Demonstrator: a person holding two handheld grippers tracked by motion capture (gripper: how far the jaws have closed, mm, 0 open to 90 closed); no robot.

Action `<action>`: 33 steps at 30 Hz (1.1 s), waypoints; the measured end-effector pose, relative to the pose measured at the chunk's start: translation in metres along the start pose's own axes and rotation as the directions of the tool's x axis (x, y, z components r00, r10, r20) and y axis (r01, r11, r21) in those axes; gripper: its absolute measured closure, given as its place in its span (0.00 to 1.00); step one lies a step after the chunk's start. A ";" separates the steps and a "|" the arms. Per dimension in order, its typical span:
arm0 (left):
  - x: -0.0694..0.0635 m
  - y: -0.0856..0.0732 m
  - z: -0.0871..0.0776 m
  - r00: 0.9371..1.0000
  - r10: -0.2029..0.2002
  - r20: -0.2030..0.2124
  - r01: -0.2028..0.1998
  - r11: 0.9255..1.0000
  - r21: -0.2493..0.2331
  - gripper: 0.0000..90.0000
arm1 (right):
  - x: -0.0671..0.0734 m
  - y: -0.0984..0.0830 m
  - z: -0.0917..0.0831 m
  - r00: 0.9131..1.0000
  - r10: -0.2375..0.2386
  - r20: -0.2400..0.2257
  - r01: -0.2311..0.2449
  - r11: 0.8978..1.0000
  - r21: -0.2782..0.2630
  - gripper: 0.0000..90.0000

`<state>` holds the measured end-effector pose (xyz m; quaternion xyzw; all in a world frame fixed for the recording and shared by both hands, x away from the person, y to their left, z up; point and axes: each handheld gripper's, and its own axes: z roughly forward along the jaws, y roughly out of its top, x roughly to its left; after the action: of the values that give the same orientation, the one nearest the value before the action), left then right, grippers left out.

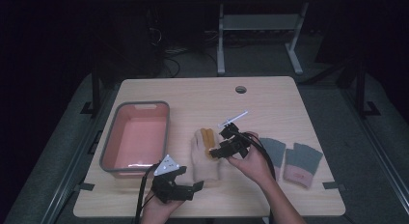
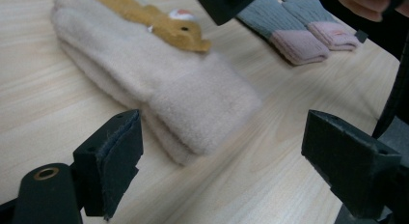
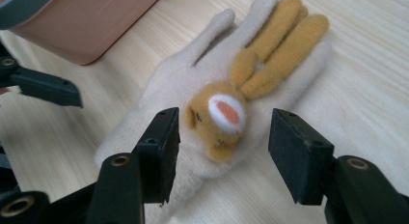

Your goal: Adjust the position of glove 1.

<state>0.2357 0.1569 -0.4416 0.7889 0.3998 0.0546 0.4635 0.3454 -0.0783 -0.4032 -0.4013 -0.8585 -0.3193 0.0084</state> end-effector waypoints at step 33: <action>0.018 0.012 0.038 0.977 -0.198 -0.074 0.204 0.975 0.085 0.37 | -0.020 -0.043 0.020 0.969 0.206 -0.135 -0.218 0.973 -0.081 0.53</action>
<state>0.2720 0.1395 -0.4590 0.7627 0.4945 0.0146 0.4165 0.3343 -0.1012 -0.4475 -0.4698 -0.7922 -0.3817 0.0771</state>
